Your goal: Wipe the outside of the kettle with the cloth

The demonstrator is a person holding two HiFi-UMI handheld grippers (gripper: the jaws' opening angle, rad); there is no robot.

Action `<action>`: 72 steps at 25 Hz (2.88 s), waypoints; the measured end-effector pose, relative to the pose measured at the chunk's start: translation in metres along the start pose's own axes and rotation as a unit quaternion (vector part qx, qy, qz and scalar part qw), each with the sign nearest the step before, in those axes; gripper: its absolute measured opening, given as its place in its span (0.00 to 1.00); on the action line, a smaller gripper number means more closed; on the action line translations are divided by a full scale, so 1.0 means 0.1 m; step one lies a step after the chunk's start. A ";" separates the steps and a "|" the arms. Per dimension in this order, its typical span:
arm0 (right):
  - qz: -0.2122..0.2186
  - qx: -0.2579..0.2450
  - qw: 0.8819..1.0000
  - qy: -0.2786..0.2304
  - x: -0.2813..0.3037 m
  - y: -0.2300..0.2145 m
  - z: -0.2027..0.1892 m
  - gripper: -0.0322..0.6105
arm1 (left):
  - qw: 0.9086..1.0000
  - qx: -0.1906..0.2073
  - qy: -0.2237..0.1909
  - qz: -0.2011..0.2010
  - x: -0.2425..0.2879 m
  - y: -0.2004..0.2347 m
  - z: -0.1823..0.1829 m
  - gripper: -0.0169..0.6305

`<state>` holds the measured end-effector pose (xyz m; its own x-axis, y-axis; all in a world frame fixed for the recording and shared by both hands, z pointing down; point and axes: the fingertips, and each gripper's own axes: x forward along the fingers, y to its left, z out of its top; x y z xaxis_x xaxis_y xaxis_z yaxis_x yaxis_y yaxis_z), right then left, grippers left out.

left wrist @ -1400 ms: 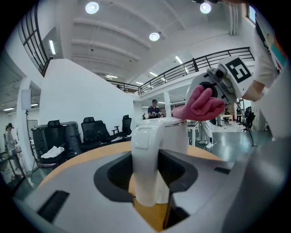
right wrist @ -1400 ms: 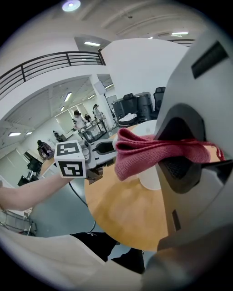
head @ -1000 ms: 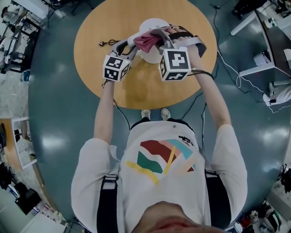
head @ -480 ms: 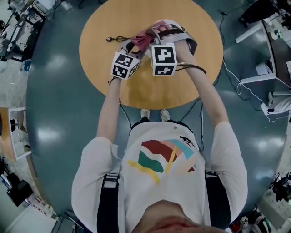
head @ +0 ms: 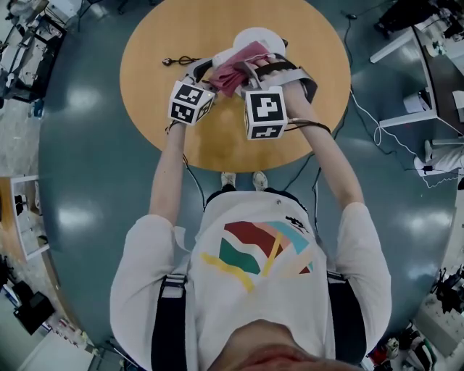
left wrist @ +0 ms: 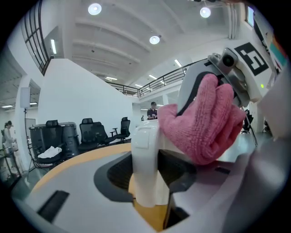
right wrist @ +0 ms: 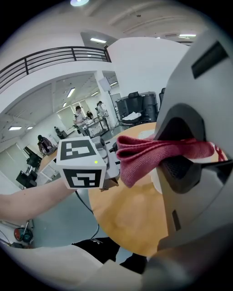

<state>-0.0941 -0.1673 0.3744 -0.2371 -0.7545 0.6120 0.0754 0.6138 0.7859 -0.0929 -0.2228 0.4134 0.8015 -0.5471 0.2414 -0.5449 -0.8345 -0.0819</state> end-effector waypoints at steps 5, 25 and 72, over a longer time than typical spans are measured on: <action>-0.021 0.029 0.999 -0.021 -0.17 -0.05 -0.01 0.12 | 1.000 0.003 -0.004 -0.007 0.01 0.04 -0.02 0.34; -0.064 0.247 0.966 0.025 -0.45 -0.13 -0.96 0.12 | 0.993 0.030 -0.050 0.099 -0.14 0.70 -0.05 0.34; -0.098 0.089 0.981 -0.145 -0.33 0.84 -1.46 0.12 | 0.966 0.020 -0.126 0.225 0.10 -0.68 0.76 0.34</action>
<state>0.0616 -0.1251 0.4329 -0.4974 -0.7798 0.3801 -0.1624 0.5141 0.8422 -0.0292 -0.1769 0.3474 0.5229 -0.8496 -0.0693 -0.8462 -0.5077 -0.1617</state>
